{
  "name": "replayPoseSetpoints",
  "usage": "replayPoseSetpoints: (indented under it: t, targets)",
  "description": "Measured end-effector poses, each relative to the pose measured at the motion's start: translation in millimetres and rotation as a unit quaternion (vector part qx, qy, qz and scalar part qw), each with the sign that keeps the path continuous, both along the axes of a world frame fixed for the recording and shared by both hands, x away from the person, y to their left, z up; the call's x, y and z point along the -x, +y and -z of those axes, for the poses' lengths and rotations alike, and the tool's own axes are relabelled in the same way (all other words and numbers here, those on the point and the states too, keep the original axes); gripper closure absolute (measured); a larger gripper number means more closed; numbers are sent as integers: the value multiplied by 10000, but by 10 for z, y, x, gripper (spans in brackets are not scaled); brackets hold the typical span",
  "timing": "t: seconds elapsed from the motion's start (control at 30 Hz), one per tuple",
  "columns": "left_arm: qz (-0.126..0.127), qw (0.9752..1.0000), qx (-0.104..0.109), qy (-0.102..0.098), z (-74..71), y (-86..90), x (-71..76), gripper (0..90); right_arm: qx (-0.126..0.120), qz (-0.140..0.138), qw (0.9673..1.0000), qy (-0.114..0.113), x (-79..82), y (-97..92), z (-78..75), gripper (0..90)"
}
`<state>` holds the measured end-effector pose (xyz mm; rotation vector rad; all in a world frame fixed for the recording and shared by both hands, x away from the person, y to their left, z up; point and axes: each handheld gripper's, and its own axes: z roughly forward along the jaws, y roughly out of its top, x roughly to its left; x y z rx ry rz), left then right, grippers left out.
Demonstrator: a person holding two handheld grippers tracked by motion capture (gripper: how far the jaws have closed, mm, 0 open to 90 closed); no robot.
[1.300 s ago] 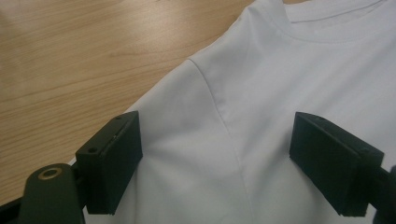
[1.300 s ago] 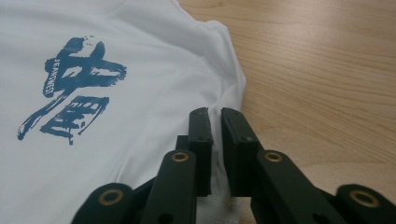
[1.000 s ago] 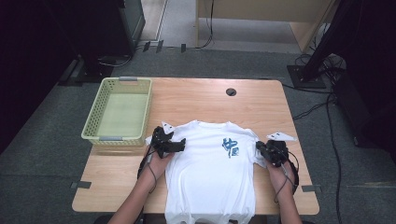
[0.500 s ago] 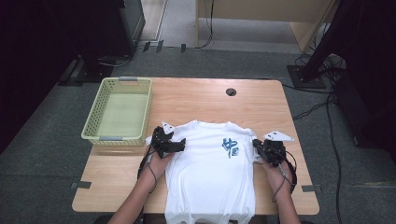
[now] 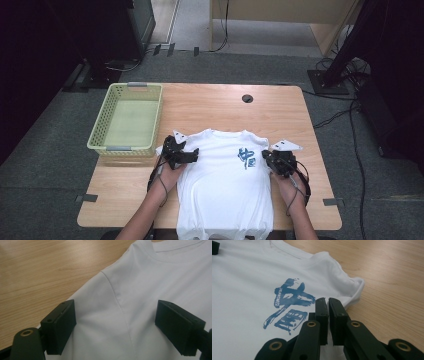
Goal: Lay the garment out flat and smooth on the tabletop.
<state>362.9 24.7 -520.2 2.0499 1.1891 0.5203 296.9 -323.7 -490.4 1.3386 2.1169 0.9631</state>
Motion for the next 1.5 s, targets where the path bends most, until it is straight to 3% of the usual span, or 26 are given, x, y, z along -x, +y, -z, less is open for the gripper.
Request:
replayPoseSetpoints:
  t: [0.5,1.1,1.27,1.33,1.5]
  targets:
    - [0,10000,-1,-1,0,0,0,171,109,-381,9991,169,-101,311,99,869]
    - [4,10000,-2,-1,0,1,0,171,81,-648,9973,337,-250,541,121,864]
    - [3,10000,-3,-1,0,0,0,171,-126,-708,9968,344,-272,545,106,821]
    - [3,10000,-4,0,0,0,0,171,-392,-780,9957,303,-261,520,51,783]
    - [4,10000,-4,-1,0,0,0,171,-656,-726,9951,158,-236,432,-88,738]
